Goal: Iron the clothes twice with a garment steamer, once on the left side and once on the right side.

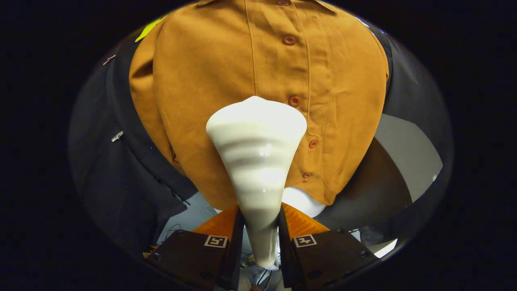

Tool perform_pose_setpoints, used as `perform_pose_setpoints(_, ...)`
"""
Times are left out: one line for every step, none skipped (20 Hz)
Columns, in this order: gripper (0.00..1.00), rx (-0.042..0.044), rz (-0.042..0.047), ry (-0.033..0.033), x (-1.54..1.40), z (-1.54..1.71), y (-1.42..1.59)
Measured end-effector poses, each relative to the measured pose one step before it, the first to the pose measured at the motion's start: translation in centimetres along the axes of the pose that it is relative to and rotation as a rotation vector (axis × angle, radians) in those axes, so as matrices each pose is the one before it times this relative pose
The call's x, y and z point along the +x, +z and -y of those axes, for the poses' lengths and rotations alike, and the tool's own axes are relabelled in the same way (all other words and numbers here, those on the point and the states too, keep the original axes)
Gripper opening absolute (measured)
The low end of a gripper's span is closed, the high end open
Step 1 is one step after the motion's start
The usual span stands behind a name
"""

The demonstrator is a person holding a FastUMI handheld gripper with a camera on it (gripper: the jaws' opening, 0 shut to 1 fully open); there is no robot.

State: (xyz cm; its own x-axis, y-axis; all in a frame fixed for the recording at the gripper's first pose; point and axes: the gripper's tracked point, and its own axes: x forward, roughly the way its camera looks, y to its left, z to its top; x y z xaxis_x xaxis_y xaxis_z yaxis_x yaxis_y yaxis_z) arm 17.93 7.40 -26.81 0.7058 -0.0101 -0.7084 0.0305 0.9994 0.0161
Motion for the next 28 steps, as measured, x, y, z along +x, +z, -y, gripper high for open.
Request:
perform_pose_setpoints(0.44,-0.00774,0.02114,0.00119,-0.722,0.506,0.506)
perform_pose_setpoints(0.44,-0.00726,0.02216,0.00042,-0.843,0.555,0.498)
perform_pose_setpoints(0.44,-0.00611,0.02321,0.00018,-0.624,0.643,0.537)
perform_pose_setpoints(0.44,-0.00413,0.02252,0.00072,-0.724,0.633,0.501)
perform_pose_setpoints(0.44,-0.00272,0.02302,0.00122,-0.94,0.617,0.39)
perform_pose_setpoints(0.44,0.00035,0.02567,0.00011,-0.971,0.644,0.542)
perform_pose_setpoints(0.44,0.00135,0.02479,-0.00173,-0.868,0.746,0.586)
perform_pose_setpoints(0.44,0.00008,0.02746,-0.0021,-0.946,0.624,0.583)
perform_pose_setpoints(0.44,-0.00035,0.02765,0.0003,-0.843,0.531,0.619)
perform_pose_setpoints(0.44,-0.00328,0.0247,0.00239,-0.943,0.539,0.553)
perform_pose_setpoints(0.44,-0.00575,0.02568,0.00085,-1.047,0.5,0.658)
perform_pose_setpoints(0.44,-0.00456,0.02591,0.00121,-0.945,0.553,0.606)
perform_pose_setpoints(0.44,-0.0046,0.02517,0.00406,-0.991,0.408,0.543)
perform_pose_setpoints(0.44,-0.00052,0.0253,0.00226,-0.828,0.507,0.721)
perform_pose_setpoints(0.44,-0.00193,0.02321,0.00039,-0.758,0.628,0.602)
perform_pose_setpoints(0.44,-0.00219,0.02392,0.00051,-0.705,0.514,0.632)
perform_pose_setpoints(0.44,-0.00247,0.02353,0.00028,-0.536,0.496,0.738)
perform_pose_setpoints(0.44,-0.00401,0.02144,0.00078,-0.564,0.503,0.541)
perform_pose_setpoints(0.44,-0.00184,0.0199,-0.00203,-0.691,0.434,0.408)
perform_pose_setpoints(0.44,0.00414,0.01443,-0.0043,-0.586,0.615,0.393)
perform_pose_setpoints(0.44,0.0106,0.01836,-0.00545,-0.501,0.525,0.593)
perform_pose_setpoints(0.44,0.01427,0.01595,-0.0025,-0.453,0.532,0.46)
perform_pose_setpoints(0.44,0.012,0.0149,-0.00129,-0.416,0.37,0.448)
perform_pose_setpoints(0.44,0.00505,0.0113,-0.00194,-0.379,0.341,0.384)
perform_pose_setpoints(0.44,0.00257,0.01011,-0.00162,-0.311,0.212,0.304)
perform_pose_setpoints(0.44,0.00175,0.01125,-0.00181,-0.227,0.228,0.302)
perform_pose_setpoints(0.44,0.00374,0.00917,0.00036,-0.304,0.16,0.239)
perform_pose_setpoints(0.44,0.00394,0.00887,0.00247,0.127,0.364,0.128)
